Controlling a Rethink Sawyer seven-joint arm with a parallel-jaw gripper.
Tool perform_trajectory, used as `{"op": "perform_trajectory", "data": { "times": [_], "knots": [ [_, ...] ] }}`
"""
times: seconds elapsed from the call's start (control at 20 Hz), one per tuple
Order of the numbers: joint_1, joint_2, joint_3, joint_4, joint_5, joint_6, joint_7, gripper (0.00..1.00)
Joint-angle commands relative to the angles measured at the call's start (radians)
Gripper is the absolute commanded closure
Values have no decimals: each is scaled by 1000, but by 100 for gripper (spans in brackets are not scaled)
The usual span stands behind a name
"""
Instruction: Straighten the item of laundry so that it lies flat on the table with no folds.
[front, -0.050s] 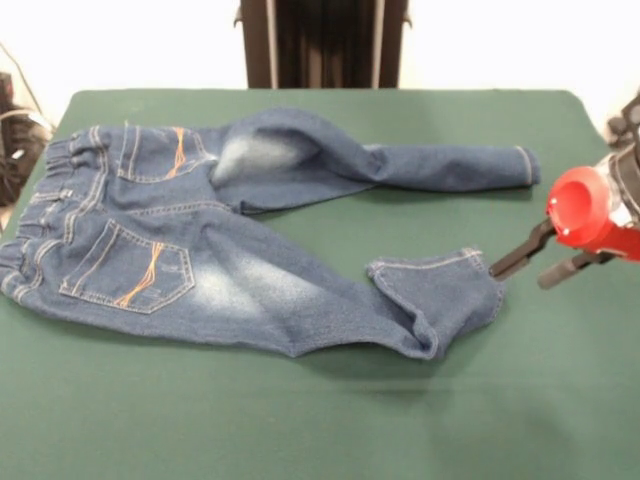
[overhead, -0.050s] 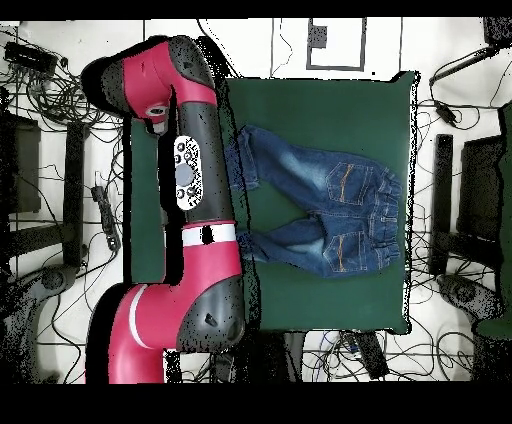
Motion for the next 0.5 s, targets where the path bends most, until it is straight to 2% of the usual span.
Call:
{"op": "perform_trajectory", "data": {
  "times": [0.05, 0.3, 0.5],
  "knots": [
    [17, -17, 27, 101, 32, -85, -218, 0],
    [5, -134, 151, 381, -14, -272, -163, 0],
    [-37, -222, 227, 619, 12, -425, -73, 0]
  ]
}}
